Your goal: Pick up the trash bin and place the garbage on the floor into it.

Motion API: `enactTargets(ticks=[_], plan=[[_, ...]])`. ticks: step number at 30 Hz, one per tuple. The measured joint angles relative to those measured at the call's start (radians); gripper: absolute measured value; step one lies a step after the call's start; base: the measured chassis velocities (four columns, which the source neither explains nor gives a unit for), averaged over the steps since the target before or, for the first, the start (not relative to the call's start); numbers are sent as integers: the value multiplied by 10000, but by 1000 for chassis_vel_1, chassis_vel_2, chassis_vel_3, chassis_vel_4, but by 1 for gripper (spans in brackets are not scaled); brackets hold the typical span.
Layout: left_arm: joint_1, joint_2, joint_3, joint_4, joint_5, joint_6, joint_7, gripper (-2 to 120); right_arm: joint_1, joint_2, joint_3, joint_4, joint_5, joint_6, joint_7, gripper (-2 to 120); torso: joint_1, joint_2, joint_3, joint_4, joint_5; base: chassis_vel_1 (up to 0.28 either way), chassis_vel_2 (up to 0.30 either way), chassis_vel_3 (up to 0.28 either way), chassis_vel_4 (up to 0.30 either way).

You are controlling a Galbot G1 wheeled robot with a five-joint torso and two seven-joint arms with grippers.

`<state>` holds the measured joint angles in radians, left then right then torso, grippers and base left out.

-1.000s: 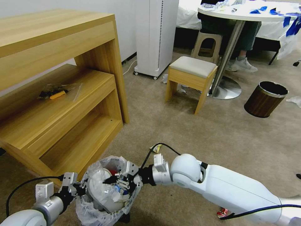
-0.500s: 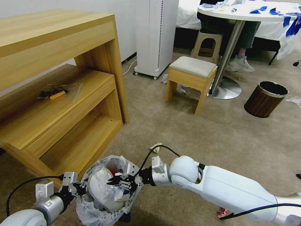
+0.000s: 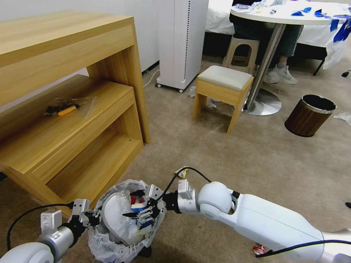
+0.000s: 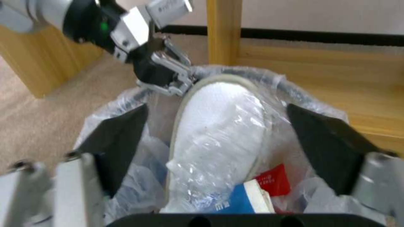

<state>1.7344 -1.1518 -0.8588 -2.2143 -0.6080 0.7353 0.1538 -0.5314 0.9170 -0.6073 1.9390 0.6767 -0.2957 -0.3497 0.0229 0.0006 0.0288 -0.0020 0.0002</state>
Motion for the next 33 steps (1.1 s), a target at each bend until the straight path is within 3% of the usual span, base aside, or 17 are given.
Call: enactTargets(ticks=[4, 11, 17, 22, 29, 32, 33], plan=[[-12, 17, 2, 6, -6, 0, 0, 0, -138, -66, 209, 194, 72, -31, 199, 99, 0, 0, 0, 0, 0, 0, 0, 0, 0], [-9, 26, -1, -6, -18, 0, 2, 0, -402, -135, 630, 530, 171, -62, 671, 100, -1, 0, 0, 0, 1, 0, 0, 0, 0], [16, 1, -16, -8, -6, 1, 9, 0, -1143, -309, 1951, 1285, 362, -260, 1509, 100, 0, 0, 0, -1, 1, 0, 0, 0, 0], [24, -1, -18, -16, 4, 1, 20, 0, -1531, -550, 2518, 1502, 367, -260, 1599, 100, -1, 0, 0, 1, 2, 0, 0, 0, 0], [54, -70, -30, -18, 59, 1, 47, 0, -3634, -1405, 4431, 1870, -8, 35, 1642, 100, 0, 0, -1, 0, 2, 0, 0, 0, 0], [65, -101, -54, -10, 100, 1, 120, 0, -5511, -1321, 6682, 1841, -550, 432, 1656, 100, -1, 1, 0, 2, 2, 0, 0, 0, 0], [65, -101, -54, -10, 100, 1, 120, 0, -5511, -1321, 6682, 1841, -550, 432, 1656, 100, -1, 1, 0, 2, 2, 0, 0, 0, 0]])
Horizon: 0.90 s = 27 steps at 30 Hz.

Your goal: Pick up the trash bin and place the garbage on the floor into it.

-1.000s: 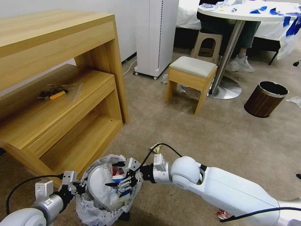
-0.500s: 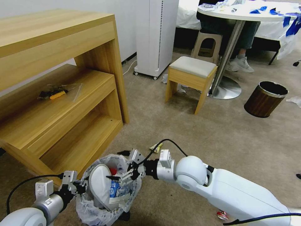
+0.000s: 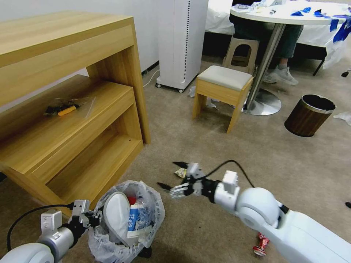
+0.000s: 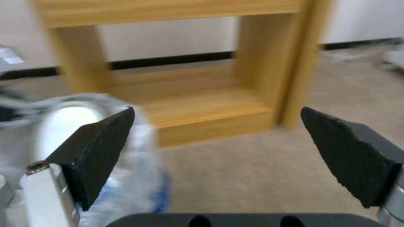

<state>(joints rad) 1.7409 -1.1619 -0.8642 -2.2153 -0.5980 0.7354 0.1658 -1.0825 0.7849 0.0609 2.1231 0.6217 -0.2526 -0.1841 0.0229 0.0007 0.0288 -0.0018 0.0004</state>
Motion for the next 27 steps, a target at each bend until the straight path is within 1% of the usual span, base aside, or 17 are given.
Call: enactTargets(ticks=[4, 5, 6, 8, 9, 12, 13, 17, 18, 20, 21, 22, 24, 27], plan=[[12, 28, -12, -4, 1, 0, 5, 0, -2459, 339, 2541, 93, -239, 406, -174, 100, 0, 0, -1, -4, 1, 0, 0, 0, 0], [12, 28, -12, -4, 1, 0, 5, 0, -2459, 339, 2541, 93, -239, 406, -174, 100, 0, 0, -1, -4, 1, 0, 0, 0, 0], [14, 34, -12, -1, 2, 0, 6, 0, -3105, 442, 3238, 99, -344, 575, -371, 100, 0, 0, -1, -2, 1, 0, 0, 0, 0], [19, 37, 3, 12, 17, 0, 6, 0, -4155, 625, 4320, 62, -452, 897, -738, 100, -1, 0, -2, -3, 0, 0, 0, 0, 0], [19, 37, 3, 12, 17, 0, 6, 0, -4155, 625, 4320, 62, -452, 897, -738, 100, -1, 0, -2, -3, 0, 0, 0, 0, 0], [39, 48, 45, 12, 52, 1, 6, 0, -5447, 823, 5565, -247, -599, 1532, -1221, 100, -2, 0, -1, -2, 0, 0, 0, 0, 0], [39, 48, 45, 12, 52, 1, 6, 0, -5447, 823, 5565, -247, -599, 1532, -1221, 100, -2, 0, -1, -2, 0, 0, 0, 0, 0], [55, 45, 73, 9, 74, 0, -8, 0, -6642, 1147, 6709, -755, -641, 2253, -1543, 100, -2, 0, -1, -2, -3, 0, 0, 0, 0], [55, 45, 73, 9, 74, 0, -8, 0, -6642, 1147, 6709, -755, -641, 2253, -1543, 100, -2, 0, -1, -2, -3, 0, 0, 0, 0], [66, 33, 93, 10, 112, 0, -8, 0, -6987, 1403, 7162, -1156, -740, 2754, -1717, 100, -2, 0, -1, -1, -1, 0, 0, 0, 0], [87, 14, 119, 33, 163, 1, -10, 0, -7394, 1733, 7639, -1721, -796, 3323, -1859, 100, -2, 0, -1, -1, 0, 0, 0, 0, 0], [87, 14, 119, 33, 163, 1, -10, 0, -7394, 1733, 7639, -1721, -796, 3323, -1859, 100, -2, 0, -1, -1, 0, 0, 0, 0, 0], [106, 25, 146, 76, 206, 0, -2, 0, -7848, 1937, 8004, -2402, -735, 3960, -1928, 100, -2, 0, -1, -3, -1, 0, 0, 0, 0], [112, 42, 158, 101, 236, 0, -1, 0, -8030, 2011, 8141, -2903, -615, 4319, -1973, 100, -2, 0, -1, -3, -1, 0, 0, 0, 0]])
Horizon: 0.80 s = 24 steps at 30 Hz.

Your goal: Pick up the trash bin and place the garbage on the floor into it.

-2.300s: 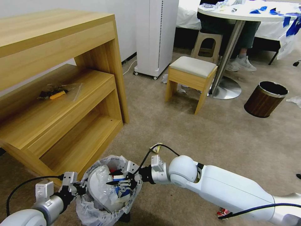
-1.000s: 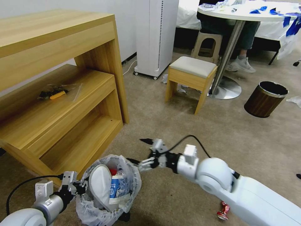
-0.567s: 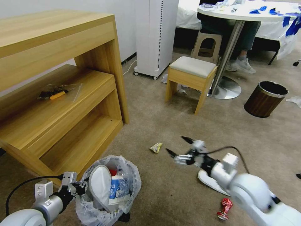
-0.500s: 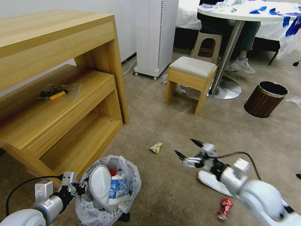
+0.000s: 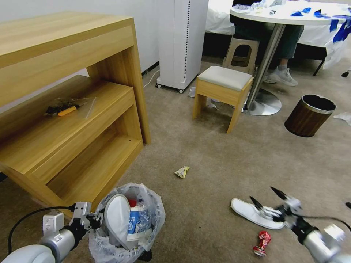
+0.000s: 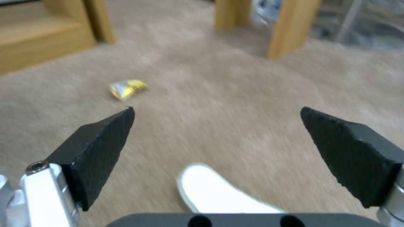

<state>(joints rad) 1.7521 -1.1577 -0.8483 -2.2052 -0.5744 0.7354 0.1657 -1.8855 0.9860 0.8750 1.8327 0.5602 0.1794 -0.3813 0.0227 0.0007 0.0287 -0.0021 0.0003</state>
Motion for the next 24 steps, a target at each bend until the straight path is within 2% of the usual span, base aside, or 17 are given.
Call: enactTargets(ticks=[3, 11, 16, 19, 20, 24], plan=[[61, -6, 47, 7, 60, 0, 12, 0, 145, 229, 48, -1156, 343, 512, -130, 100, 2, 0, 0, 2, 0, 0, 0, 0, 0], [131, -17, 56, 11, 119, 0, 24, 0, 574, 591, -26, -2518, 1219, 554, -84, 100, 1, 0, 0, 3, -4, 0, 0, 0, 0], [175, -22, 31, -5, 142, 0, 37, 0, 1037, 1006, -39, -3205, 2410, -106, 198, 100, 1, 0, 1, 1, 0, 0, 0, 0, 0], [155, -14, 46, -40, 161, 0, 37, 0, 1516, 1317, -74, -3449, 3223, -854, 673, 100, 2, 0, 1, 2, 1, 0, 0, 0, 0], [155, -14, 46, -40, 161, 0, 37, 0, 1516, 1317, -74, -3449, 3223, -854, 673, 100, 2, 0, 1, 2, 1, 0, 0, 0, 0], [186, -27, 64, -100, 180, 0, 36, 0, 1944, 1396, -152, -3605, 4036, -1814, 1136, 100, 2, 0, 1, 2, -2, 0, 0, 0, 0]])
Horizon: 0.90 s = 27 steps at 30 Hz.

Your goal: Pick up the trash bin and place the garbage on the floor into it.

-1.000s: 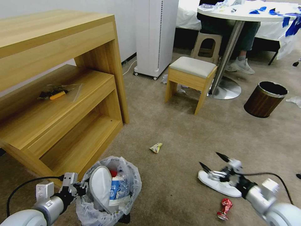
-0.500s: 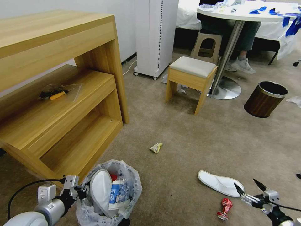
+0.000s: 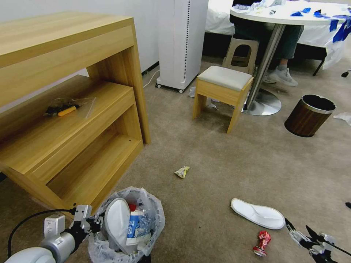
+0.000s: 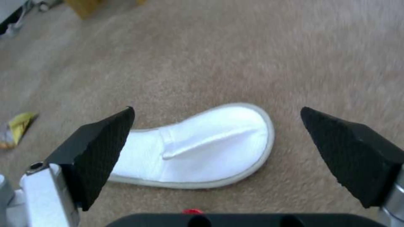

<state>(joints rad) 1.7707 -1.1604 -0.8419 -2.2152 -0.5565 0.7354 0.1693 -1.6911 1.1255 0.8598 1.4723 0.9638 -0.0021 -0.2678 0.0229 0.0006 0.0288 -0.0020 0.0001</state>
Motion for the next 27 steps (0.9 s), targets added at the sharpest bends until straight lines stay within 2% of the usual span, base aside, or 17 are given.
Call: enactTargets(ticks=[3, 8, 10, 15, 20, 23, 27], plan=[[37, 18, -12, -25, 6, 0, 0, 0, 449, 62, -148, -113, 389, -626, 372, 100, 0, 0, 0, 1, 0, 0, 0, 0, 0], [51, 35, -12, -72, 7, 0, -5, 0, 777, 181, -408, -115, 407, -1055, 627, 100, 0, 0, 0, 3, 0, 0, 0, 0, 0], [57, 0, 15, -98, 27, 0, -12, 0, 769, 329, -642, 214, 465, -1566, 911, 100, 0, 0, 0, 1, 3, 0, 0, 0, 0], [89, -80, 21, -170, 42, 0, -31, 0, 434, 531, -1169, 477, -219, -1922, 1245, 100, 0, 0, 0, 0, 5, 0, 0, 0, 0], [113, -96, -13, -209, 37, 0, -40, 0, 353, 494, -1299, 323, -727, -2130, 1913, 100, 1, 0, 0, 0, 3, 0, 0, 0, 0], [103, -121, -8, -216, 36, 0, -64, 0, 298, 216, -1316, 273, -944, -2526, 2693, 100, 1, 0, 0, 0, -1, 0, 0, 0, 0], [69, -129, 52, -219, 36, 0, -89, 0, 370, 13, -1270, 244, -945, -2823, 2928, 100, 1, 0, 0, 0, 0, 0, 0, 0, 0]])
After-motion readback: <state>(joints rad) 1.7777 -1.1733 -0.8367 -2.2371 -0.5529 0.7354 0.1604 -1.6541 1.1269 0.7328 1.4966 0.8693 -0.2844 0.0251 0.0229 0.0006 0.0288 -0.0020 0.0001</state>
